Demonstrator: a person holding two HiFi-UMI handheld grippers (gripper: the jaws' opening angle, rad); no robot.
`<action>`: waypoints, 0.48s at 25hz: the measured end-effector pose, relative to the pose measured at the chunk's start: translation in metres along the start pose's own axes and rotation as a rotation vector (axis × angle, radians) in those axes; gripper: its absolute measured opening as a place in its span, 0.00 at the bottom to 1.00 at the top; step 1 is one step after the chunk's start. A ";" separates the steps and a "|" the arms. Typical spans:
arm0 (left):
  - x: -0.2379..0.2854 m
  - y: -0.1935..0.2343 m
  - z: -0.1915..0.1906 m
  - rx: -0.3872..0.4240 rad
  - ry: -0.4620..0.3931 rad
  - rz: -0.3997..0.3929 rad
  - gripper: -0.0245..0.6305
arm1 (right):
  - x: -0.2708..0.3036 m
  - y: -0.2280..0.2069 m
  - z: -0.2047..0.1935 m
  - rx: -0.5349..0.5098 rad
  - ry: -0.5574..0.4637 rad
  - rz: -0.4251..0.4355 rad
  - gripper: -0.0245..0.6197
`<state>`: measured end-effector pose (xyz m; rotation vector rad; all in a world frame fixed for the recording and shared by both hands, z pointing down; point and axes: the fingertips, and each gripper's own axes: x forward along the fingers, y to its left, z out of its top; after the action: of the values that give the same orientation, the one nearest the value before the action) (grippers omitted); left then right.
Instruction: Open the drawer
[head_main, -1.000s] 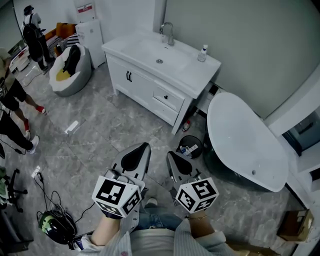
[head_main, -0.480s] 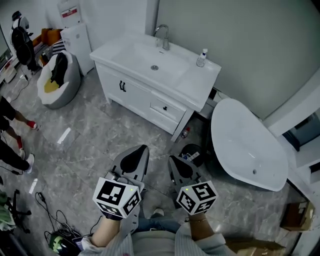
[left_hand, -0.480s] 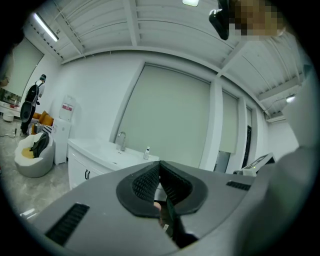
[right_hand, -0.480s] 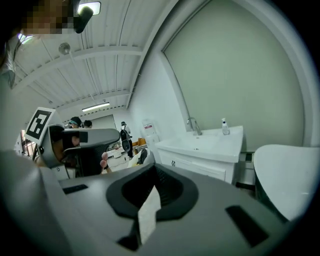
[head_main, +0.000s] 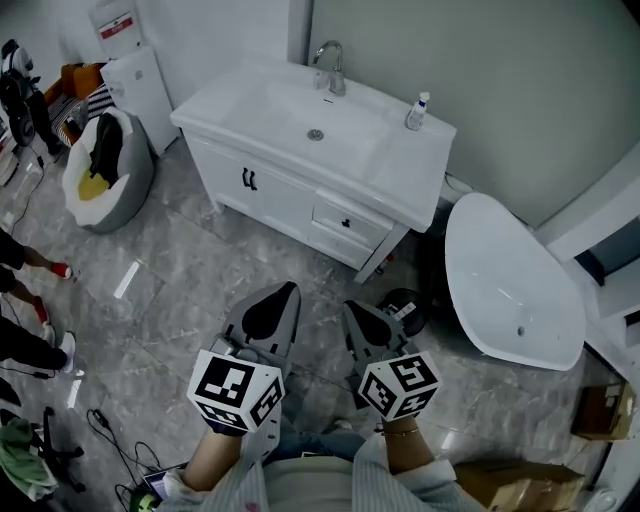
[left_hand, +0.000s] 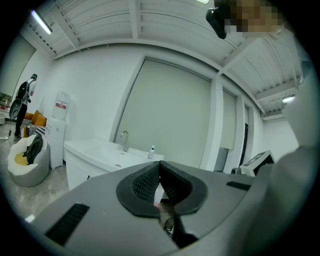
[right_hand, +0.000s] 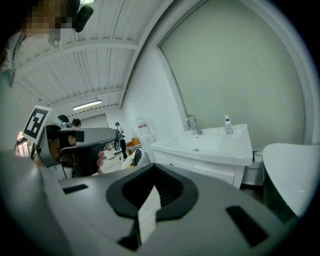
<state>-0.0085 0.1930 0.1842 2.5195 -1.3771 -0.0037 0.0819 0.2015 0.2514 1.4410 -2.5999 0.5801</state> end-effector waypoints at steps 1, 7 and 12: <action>0.000 0.008 0.001 0.002 0.002 -0.003 0.06 | 0.007 0.002 0.000 0.003 -0.001 -0.005 0.05; 0.000 0.042 0.005 0.006 0.023 -0.028 0.06 | 0.036 0.006 0.002 0.031 -0.008 -0.052 0.05; -0.003 0.058 -0.001 -0.005 0.042 -0.038 0.06 | 0.046 0.003 -0.003 0.068 -0.003 -0.096 0.05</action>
<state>-0.0579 0.1655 0.1984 2.5269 -1.3119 0.0380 0.0542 0.1677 0.2662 1.5781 -2.5194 0.6603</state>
